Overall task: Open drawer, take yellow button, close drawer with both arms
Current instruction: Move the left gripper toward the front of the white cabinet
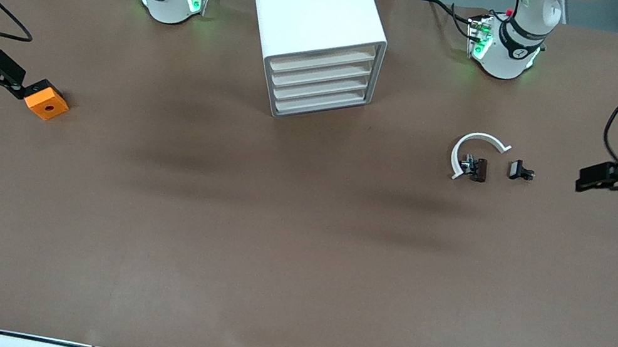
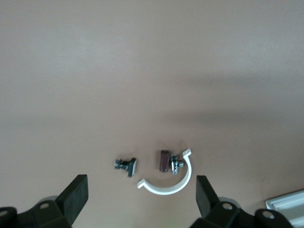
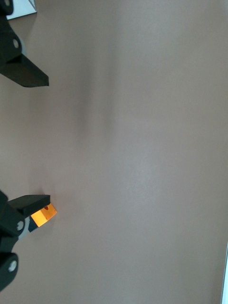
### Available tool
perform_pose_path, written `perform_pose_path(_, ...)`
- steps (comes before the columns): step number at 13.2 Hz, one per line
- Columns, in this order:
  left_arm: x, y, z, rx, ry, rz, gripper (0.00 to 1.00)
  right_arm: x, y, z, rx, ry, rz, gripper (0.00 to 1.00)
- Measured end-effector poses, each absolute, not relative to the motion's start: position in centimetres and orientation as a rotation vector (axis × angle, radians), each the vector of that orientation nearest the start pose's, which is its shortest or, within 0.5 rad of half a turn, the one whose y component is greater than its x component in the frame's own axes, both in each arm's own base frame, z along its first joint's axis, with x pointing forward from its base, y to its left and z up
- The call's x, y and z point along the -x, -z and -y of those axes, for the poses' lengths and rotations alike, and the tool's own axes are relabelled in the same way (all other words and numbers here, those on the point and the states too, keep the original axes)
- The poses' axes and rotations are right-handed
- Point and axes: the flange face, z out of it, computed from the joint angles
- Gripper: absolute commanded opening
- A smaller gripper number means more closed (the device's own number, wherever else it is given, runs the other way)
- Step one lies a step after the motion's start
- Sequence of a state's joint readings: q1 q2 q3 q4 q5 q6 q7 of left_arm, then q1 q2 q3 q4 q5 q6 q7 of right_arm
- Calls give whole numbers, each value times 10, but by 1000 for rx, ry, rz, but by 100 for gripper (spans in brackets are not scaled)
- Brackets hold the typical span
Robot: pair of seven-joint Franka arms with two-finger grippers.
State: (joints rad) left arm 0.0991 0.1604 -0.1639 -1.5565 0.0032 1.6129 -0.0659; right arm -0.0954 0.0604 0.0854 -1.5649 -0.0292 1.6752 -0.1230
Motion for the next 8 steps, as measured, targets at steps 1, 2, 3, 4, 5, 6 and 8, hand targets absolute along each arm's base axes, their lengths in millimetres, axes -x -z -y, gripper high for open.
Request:
perform_pose_path(1,-609,-523,42,3156,-177,49,100,-582,-603,10,3163,77,182,100)
perform_pose_path(2,-618,-500,54,3155,-197,133,100,-582,-603,10,3163,77,182,100)
perform_pose_path(3,-627,-476,68,3146,-221,250,100,-582,-603,10,3163,78,182,100)
perform_pose_path(4,-634,-451,86,3126,-247,380,100,-583,-603,10,3163,84,182,100)
perform_pose_path(5,-638,-426,106,3096,-276,506,100,-585,-605,10,3163,109,183,100)
perform_pose_path(6,-640,-401,126,3059,-311,615,100,-586,-606,9,3163,137,185,100)
perform_pose_path(8,-637,-358,167,2974,-384,794,100,-588,-607,7,3162,154,192,100)
